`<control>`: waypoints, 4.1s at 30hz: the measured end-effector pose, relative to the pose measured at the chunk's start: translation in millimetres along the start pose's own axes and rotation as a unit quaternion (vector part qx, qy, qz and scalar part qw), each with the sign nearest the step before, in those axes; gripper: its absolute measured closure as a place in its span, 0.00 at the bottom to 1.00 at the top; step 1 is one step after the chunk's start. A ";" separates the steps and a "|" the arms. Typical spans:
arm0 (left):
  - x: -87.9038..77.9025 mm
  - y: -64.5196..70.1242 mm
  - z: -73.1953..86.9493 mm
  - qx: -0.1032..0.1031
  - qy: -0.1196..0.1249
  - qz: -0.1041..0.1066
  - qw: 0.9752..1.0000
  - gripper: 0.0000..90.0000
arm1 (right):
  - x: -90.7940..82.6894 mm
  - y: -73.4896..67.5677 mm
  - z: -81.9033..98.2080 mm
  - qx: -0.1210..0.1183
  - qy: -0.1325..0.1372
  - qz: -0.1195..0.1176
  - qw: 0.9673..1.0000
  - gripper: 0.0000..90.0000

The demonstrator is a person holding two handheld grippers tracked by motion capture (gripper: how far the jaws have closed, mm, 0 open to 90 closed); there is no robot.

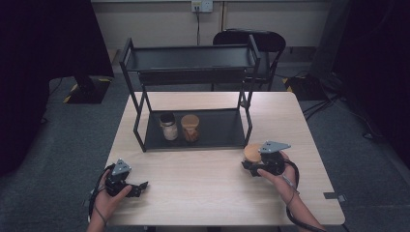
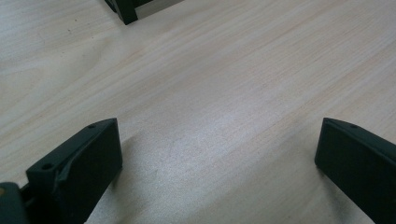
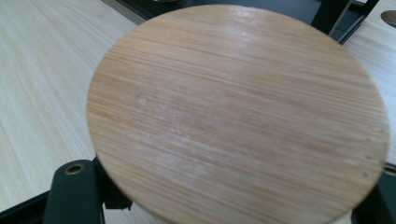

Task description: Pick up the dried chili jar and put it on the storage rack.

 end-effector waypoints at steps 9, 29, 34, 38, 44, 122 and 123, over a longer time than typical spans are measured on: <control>0.0 0.0 0.0 0.000 0.000 0.000 1.000 0.00 | 4.8 -0.1 -6.3 0.003 0.000 -0.001 1.000 0.28; 0.0 0.0 0.0 0.000 0.000 0.000 1.000 0.00 | 18.9 -5.7 -21.6 -0.004 -0.005 -0.005 1.000 0.28; 0.0 0.0 0.0 0.000 0.000 0.000 1.000 0.00 | 20.4 -6.2 -25.8 -0.004 -0.005 -0.006 1.000 0.28; 0.0 0.0 0.0 0.000 0.000 0.000 1.000 0.00 | 22.4 -7.2 -27.9 -0.004 -0.006 -0.008 1.000 0.28; 0.0 0.0 0.0 0.000 0.000 0.000 1.000 0.00 | 26.9 -9.2 -32.7 -0.005 -0.007 -0.008 1.000 0.28; -0.1 -0.1 0.1 0.001 0.000 0.001 1.000 0.00 | 65.5 -34.6 -68.2 -0.002 -0.006 -0.006 1.000 0.28; -0.1 -0.1 0.1 0.001 0.000 0.001 1.000 0.00 | 66.4 -35.4 -69.2 -0.004 -0.005 -0.005 1.000 0.28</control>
Point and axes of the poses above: each handheld gripper's, and its own axes: x roughly forward along the jaws, z roughly out of its underside, y roughly to its right, the point moved 4 cm from there along x, roughly forward along the jaws, and after that the axes turned 14 degrees about x, right-handed, at the moved point
